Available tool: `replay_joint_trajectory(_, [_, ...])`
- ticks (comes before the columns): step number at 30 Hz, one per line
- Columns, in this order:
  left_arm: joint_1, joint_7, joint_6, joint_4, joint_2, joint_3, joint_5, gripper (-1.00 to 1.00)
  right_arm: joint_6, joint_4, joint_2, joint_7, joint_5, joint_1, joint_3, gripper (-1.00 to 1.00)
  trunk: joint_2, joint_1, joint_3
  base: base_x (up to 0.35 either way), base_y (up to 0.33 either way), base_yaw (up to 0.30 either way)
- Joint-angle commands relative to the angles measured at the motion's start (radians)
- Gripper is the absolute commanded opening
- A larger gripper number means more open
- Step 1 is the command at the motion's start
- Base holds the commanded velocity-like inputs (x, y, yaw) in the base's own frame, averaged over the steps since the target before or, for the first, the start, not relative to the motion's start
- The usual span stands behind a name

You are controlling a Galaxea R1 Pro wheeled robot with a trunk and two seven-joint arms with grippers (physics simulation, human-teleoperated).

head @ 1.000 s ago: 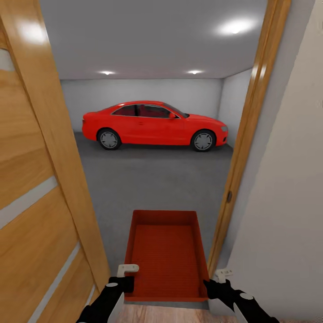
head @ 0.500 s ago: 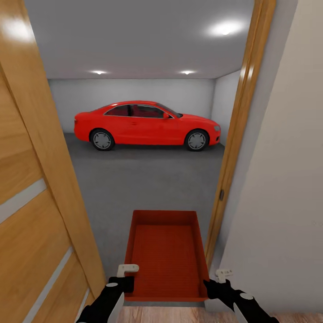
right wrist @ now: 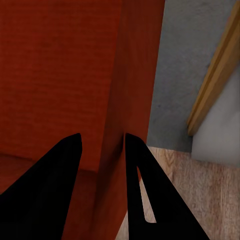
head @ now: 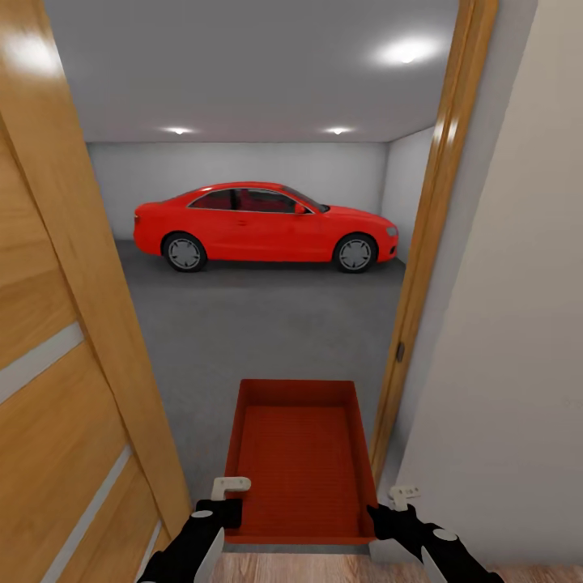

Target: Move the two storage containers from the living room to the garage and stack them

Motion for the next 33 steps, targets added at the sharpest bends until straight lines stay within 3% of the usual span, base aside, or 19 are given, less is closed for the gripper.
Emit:
replay_joint_trajectory(1, [-0.001, 0.003, 0.008, -0.041, -0.001, 0.058, -0.015, -1.0, 0.003, -0.002, -0.001, 0.001, 0.012, 0.001, 0.009, -1.0, -0.002, 0.0, -0.002, 0.0, 0.0, 0.0])
replay_joint_trajectory(21, [-0.001, 0.003, 0.01, -0.041, -0.002, 0.056, -0.015, -1.0, 0.003, -0.002, -0.001, 0.002, 0.012, 0.001, 0.009, -1.0, -0.002, 0.0, -0.002, 0.006, 0.029, 0.0])
replay_joint_trajectory(33, [-0.001, 0.003, 0.01, -0.041, -0.001, 0.056, -0.015, -1.0, 0.003, -0.002, -0.001, 0.002, 0.012, 0.001, 0.009, -1.0, -0.002, 0.0, -0.002, 0.285, 0.0, 0.0])
